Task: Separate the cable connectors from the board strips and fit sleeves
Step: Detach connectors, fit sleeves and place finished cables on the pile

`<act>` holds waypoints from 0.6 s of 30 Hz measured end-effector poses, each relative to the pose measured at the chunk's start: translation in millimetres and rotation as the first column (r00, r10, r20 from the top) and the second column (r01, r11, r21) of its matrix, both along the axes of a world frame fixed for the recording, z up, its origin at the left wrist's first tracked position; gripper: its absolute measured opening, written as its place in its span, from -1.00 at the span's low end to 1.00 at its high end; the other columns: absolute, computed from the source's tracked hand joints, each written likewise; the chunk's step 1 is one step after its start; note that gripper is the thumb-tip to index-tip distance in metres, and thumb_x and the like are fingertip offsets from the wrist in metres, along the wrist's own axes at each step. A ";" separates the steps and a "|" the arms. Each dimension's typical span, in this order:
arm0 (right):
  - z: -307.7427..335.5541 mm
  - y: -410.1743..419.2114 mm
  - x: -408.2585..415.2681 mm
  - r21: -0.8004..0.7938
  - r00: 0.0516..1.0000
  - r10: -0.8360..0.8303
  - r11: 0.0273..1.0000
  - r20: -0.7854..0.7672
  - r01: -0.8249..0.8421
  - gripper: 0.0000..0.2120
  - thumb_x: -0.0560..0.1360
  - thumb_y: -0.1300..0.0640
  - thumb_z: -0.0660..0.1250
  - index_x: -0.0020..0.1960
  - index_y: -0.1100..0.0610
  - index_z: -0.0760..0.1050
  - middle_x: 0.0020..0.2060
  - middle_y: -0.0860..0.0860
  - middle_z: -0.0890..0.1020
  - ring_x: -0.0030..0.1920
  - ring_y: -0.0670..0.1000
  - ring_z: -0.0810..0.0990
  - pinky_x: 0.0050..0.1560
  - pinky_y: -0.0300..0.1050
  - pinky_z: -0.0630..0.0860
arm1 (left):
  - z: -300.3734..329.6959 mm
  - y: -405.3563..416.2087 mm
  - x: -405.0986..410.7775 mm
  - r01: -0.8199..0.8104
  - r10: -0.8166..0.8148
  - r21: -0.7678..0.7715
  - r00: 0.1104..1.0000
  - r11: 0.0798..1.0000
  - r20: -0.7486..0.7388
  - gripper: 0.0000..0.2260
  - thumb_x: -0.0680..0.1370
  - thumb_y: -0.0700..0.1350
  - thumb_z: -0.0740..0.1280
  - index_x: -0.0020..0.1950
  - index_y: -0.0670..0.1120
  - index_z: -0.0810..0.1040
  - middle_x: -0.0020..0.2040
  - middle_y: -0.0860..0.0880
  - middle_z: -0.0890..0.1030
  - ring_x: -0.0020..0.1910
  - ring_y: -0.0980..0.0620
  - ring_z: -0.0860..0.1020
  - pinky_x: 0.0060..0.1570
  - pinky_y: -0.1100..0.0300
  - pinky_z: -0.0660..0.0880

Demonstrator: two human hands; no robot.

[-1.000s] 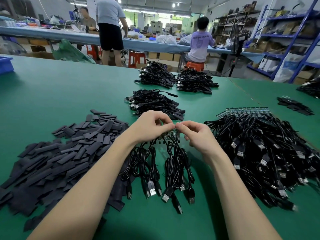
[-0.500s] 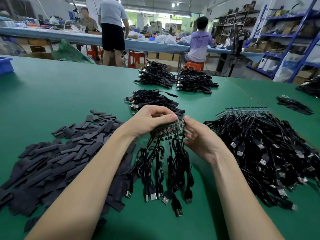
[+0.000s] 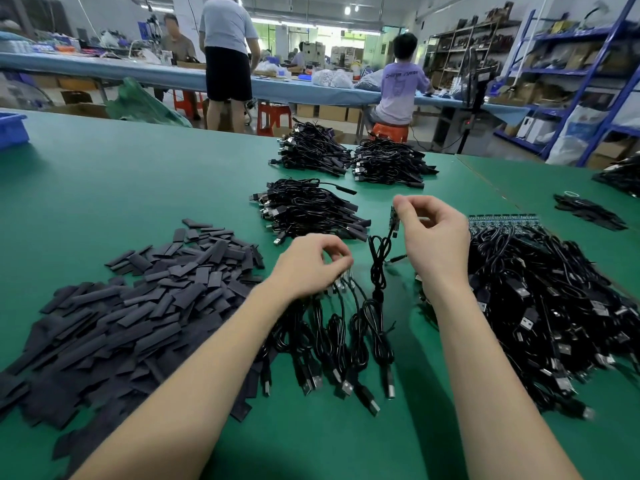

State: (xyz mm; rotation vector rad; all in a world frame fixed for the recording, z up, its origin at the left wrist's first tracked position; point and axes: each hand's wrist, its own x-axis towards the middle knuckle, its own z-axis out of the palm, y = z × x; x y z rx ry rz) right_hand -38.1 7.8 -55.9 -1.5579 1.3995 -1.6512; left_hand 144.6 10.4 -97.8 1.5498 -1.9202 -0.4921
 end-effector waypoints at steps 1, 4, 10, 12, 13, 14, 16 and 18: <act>4.3 1.5 0.3 -0.005 1.000 0.014 1.000 0.004 -0.014 -0.82 0.56 -0.07 0.45 -0.19 -0.05 0.64 -0.46 -0.28 0.58 -0.45 -0.25 0.44 -0.33 -0.37 0.40 | -4.4 0.8 -2.7 -0.017 0.024 -0.056 0.991 0.998 0.129 -0.84 0.59 0.08 0.37 0.15 0.12 0.61 0.04 0.15 0.61 -0.01 0.15 0.53 0.16 0.06 0.50; 23.0 8.4 1.8 -0.059 0.999 0.042 0.997 0.007 -0.041 -0.84 0.56 -0.05 0.45 -0.17 -0.04 0.66 -0.42 -0.27 0.60 -0.41 -0.25 0.45 -0.28 -0.33 0.41 | 0.8 0.7 -3.1 0.024 -0.017 -0.224 0.999 0.974 0.031 -0.79 0.63 0.01 0.32 0.26 0.05 0.56 0.12 0.10 0.58 0.12 0.13 0.51 0.22 0.10 0.46; 50.4 23.0 15.4 -0.061 0.970 0.205 0.978 0.129 -0.198 -0.81 0.54 -0.02 0.49 -0.25 -0.08 0.65 -0.40 -0.27 0.64 -0.38 -0.30 0.52 -0.34 -0.43 0.42 | 33.4 -1.1 0.4 0.102 -0.104 -0.041 0.733 0.994 -0.672 -0.83 0.68 -0.05 0.24 0.02 0.00 0.63 -0.10 0.10 0.70 -0.14 0.14 0.65 -0.15 0.30 0.56; 44.0 23.2 23.6 0.025 0.959 0.233 0.971 0.159 -0.240 -0.80 0.53 0.01 0.50 -0.26 -0.06 0.64 -0.42 -0.26 0.65 -0.42 -0.33 0.51 -0.39 -0.45 0.40 | 36.5 2.7 2.5 0.193 -0.092 0.030 0.595 0.981 -0.798 -0.79 0.68 -0.03 0.24 -0.04 -0.02 0.62 -0.16 0.09 0.70 -0.19 0.13 0.66 -0.18 0.27 0.56; 37.5 22.5 28.5 0.073 0.957 0.233 0.966 0.174 -0.248 -0.81 0.53 0.02 0.50 -0.26 -0.04 0.64 -0.44 -0.25 0.64 -0.44 -0.34 0.51 -0.41 -0.45 0.39 | 35.4 4.4 2.9 0.237 -0.081 0.060 0.545 0.970 -0.835 -0.79 0.68 -0.01 0.23 -0.04 -0.03 0.61 -0.17 0.07 0.69 -0.19 0.12 0.66 -0.16 0.24 0.56; 29.6 21.5 33.1 0.119 0.957 0.226 0.961 0.184 -0.249 -0.81 0.53 0.04 0.50 -0.26 -0.03 0.65 -0.45 -0.25 0.63 -0.45 -0.34 0.50 -0.40 -0.44 0.40 | 33.2 6.0 2.3 0.274 -0.069 0.088 0.515 0.958 -0.854 -0.78 0.68 0.02 0.23 -0.03 -0.03 0.59 -0.15 0.05 0.68 -0.18 0.09 0.65 -0.13 0.20 0.56; 12.2 19.3 41.2 0.198 0.963 0.194 0.953 0.188 -0.231 -0.83 0.54 0.03 0.49 -0.23 -0.02 0.66 -0.45 -0.24 0.63 -0.44 -0.33 0.51 -0.31 -0.37 0.42 | 25.9 8.2 -0.5 0.323 -0.044 0.134 0.488 0.937 -0.872 -0.79 0.67 0.03 0.24 0.04 -0.07 0.58 -0.09 -0.01 0.68 -0.17 0.03 0.64 -0.12 0.14 0.57; -3.1 15.9 44.7 0.254 0.968 0.153 0.946 0.199 -0.202 -0.84 0.54 0.00 0.49 -0.21 -0.02 0.67 -0.40 -0.21 0.64 -0.40 -0.28 0.53 -0.22 -0.26 0.43 | 17.9 9.1 -3.8 0.306 -0.007 0.154 0.468 0.939 -0.884 -0.83 0.67 -0.06 0.28 0.11 -0.14 0.57 -0.04 -0.08 0.65 -0.19 0.00 0.65 -0.17 0.15 0.59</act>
